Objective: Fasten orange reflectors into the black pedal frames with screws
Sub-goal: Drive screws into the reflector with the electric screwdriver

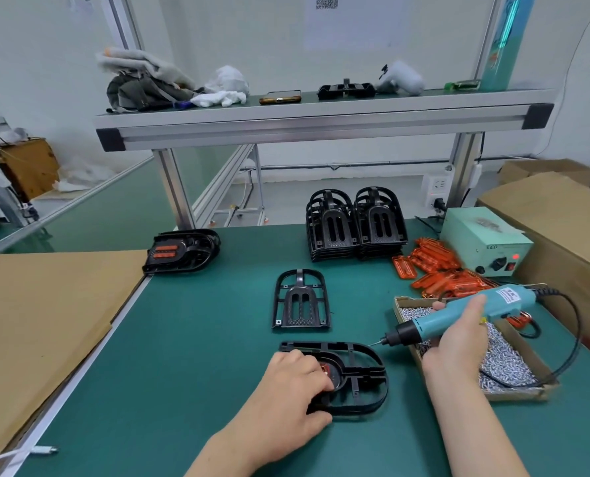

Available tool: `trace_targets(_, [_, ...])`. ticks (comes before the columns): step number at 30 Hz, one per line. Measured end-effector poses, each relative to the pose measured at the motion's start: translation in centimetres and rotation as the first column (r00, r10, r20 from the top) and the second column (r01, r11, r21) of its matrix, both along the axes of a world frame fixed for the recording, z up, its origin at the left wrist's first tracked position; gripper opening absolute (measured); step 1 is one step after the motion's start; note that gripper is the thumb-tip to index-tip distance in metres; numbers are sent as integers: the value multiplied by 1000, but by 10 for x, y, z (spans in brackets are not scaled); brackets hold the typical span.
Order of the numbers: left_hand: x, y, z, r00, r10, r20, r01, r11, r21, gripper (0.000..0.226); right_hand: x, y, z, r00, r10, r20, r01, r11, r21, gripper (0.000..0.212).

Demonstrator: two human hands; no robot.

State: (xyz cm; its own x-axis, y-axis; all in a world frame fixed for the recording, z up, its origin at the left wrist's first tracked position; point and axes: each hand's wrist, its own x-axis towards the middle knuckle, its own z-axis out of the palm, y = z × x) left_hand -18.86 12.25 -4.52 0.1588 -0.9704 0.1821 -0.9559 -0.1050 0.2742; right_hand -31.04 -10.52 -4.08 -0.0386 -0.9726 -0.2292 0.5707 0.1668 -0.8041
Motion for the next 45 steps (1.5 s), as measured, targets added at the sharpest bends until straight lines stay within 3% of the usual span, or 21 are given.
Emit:
trace_targets(4, [-2,4,9,999,-9,47,10,1000,-22,37,1,-1,-1,1000,-4,-19,4,1000,-16,45])
trace_targets(9, [7,0,38,990,6,141,17,987,-162,26,3,-1,0,1000,-19,-19,19,1000,-6,42])
trace_targets(16, [53,-51,51,952,59,300,-31,995,-98,35,4,0,1,1000,-21,-8,21,1000,0,31])
trace_targets(20, [79,-83,24,958,165,235,-137,982,-133,34,4,0,-1,999,-33,-35,33,999,-1,33])
trace_targets(25, [84,-95,2,969,207,133,-201,978,-60,36,4,-2,-3,996,-41,-80,40,999,-13,37])
trace_targets(30, [64,-67,14,965,261,40,-235,918,-320,27,3,-5,-2,997,-26,-77,26,1000,0,37])
trace_targets(33, [45,-37,16,980,181,84,-144,934,-326,10,3,-4,-4,997,-41,-63,41,999,-7,36])
trace_targets(38, [30,-11,1,974,102,203,-60,978,-201,23,3,-5,-3,997,-58,-47,58,998,-9,35])
trace_targets(45, [35,-11,-8,948,169,270,-80,947,-312,20,1,-3,-3,998,-54,-12,54,999,3,33])
